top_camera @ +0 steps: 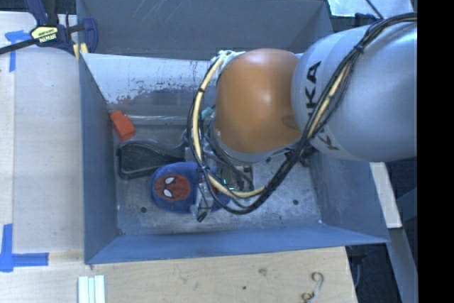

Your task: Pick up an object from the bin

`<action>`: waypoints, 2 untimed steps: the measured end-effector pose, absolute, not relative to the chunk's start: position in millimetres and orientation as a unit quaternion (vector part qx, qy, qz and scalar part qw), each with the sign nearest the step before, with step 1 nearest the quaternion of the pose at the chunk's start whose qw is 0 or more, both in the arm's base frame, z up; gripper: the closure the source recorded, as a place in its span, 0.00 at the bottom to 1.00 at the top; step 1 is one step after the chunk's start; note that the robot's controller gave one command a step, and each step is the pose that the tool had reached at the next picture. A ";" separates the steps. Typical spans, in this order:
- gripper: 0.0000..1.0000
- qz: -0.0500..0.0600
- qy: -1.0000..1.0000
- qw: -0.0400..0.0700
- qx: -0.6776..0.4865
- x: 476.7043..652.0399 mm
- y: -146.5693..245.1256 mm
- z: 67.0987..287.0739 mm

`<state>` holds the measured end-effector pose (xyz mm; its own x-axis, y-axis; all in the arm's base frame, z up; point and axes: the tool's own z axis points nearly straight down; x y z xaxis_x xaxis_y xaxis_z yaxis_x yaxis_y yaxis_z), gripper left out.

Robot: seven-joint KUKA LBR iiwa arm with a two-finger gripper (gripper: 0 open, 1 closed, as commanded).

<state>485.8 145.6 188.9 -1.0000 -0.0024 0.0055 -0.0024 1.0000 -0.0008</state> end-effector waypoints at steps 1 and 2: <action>0.00 -0.001 -0.997 -0.001 -0.074 533.4 119.4 76.6; 1.00 -0.001 -0.997 -0.001 -0.074 533.2 119.6 78.2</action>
Offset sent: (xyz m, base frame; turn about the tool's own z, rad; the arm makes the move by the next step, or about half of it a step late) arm 0.0457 -0.0260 -0.1138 0.1517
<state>533.2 119.6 78.2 -0.9890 0.1478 -0.0028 0.1478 0.9890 0.0016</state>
